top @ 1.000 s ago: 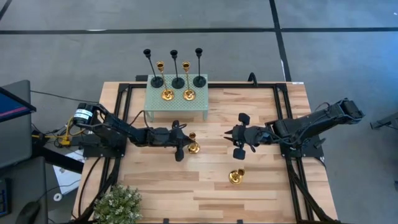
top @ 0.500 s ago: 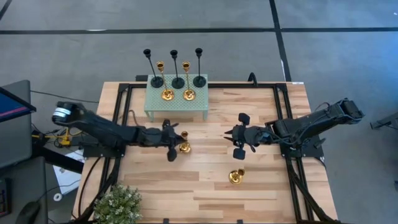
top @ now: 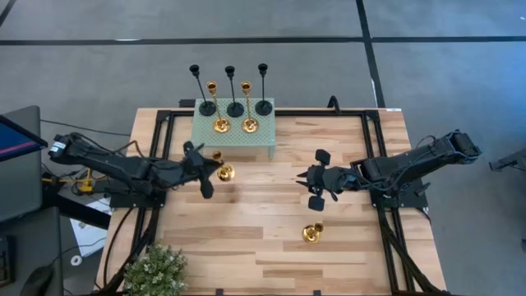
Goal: Pick & Place candle stick holders
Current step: Put the gold candle holder on the shelf
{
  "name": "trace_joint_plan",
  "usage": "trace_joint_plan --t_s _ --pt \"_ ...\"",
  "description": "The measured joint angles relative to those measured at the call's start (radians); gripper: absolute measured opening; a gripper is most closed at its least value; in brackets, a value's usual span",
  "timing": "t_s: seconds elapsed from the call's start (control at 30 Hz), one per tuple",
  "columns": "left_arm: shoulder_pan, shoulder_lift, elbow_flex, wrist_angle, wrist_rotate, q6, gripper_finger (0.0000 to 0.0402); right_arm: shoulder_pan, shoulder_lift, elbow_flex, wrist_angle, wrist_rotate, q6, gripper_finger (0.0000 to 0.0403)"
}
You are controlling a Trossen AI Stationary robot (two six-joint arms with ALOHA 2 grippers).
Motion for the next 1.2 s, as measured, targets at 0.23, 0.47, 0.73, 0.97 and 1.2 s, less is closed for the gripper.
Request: trace_joint_plan --t_s 0.23,0.47,0.73,0.97,1.2 --pt "-0.001 -0.005 0.119 -0.058 -0.121 0.125 0.0014 0.000 0.000 0.000 0.000 0.000 -0.003 0.0074" --pt "0.007 -0.005 0.158 -0.139 -0.347 0.133 0.0014 0.000 0.000 0.000 0.001 0.000 -0.003 0.0074" --pt "0.079 -0.008 0.158 -0.147 -0.389 0.133 0.0015 0.000 0.000 0.000 0.001 0.000 0.000 0.0074" --pt "0.169 -0.008 0.157 -0.243 -0.386 0.073 0.0014 0.000 0.000 0.000 0.001 0.000 0.000 0.0074" --pt "0.294 -0.008 0.157 -0.255 -0.270 0.060 0.0014 0.000 0.000 0.000 0.001 0.000 -0.001 0.0074"
